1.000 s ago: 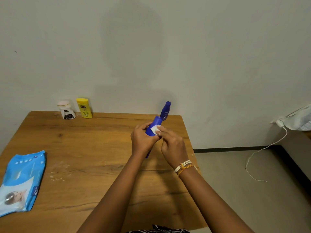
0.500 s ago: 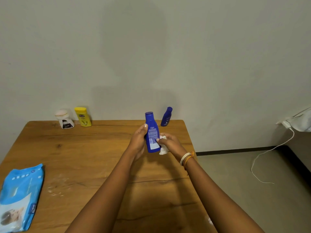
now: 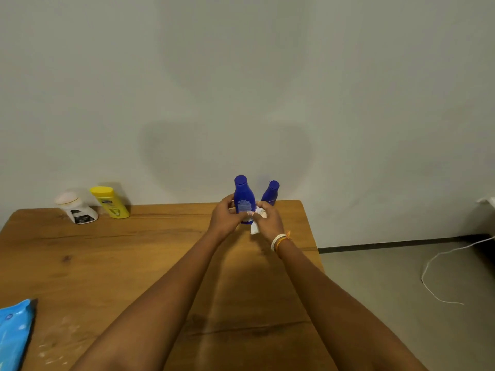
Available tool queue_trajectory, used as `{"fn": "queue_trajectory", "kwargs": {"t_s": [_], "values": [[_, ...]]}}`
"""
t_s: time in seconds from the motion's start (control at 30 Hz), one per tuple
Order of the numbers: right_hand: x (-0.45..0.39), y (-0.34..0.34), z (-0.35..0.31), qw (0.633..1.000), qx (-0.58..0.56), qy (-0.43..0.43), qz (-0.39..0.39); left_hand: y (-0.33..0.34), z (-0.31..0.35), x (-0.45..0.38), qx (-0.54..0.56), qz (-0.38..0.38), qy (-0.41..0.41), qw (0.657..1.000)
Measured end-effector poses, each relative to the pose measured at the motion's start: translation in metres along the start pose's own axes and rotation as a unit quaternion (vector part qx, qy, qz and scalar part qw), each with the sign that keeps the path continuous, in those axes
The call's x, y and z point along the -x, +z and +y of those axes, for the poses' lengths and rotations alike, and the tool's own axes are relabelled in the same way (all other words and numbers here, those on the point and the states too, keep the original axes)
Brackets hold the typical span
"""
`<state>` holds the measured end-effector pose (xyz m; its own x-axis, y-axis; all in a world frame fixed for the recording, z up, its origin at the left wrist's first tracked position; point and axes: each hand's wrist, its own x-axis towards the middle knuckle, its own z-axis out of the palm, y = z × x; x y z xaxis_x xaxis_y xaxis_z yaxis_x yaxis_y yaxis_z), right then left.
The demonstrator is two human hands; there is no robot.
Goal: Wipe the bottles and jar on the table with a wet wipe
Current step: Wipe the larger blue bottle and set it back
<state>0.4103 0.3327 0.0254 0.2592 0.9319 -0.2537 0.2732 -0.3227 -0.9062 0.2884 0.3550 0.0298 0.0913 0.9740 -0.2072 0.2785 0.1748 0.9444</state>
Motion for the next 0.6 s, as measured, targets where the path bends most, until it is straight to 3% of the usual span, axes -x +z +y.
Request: {"fn": "queue_trajectory", "kwargs": {"t_s": [0.2, 0.4, 0.6], "values": [[-0.029, 0.031, 0.029, 0.997, -0.033, -0.014, 0.068, 0.024, -0.016, -0.043, 0.042, 0.078, -0.063, 0.994], [-0.055, 0.025, 0.06, 0.999, -0.028, 0.019, 0.024, 0.013, -0.023, -0.077, 0.007, -0.023, -0.054, 0.998], [-0.073, 0.039, 0.077, 0.998, -0.024, 0.059, 0.021, 0.011, -0.029, -0.097, 0.022, -0.076, -0.069, 0.994]]}}
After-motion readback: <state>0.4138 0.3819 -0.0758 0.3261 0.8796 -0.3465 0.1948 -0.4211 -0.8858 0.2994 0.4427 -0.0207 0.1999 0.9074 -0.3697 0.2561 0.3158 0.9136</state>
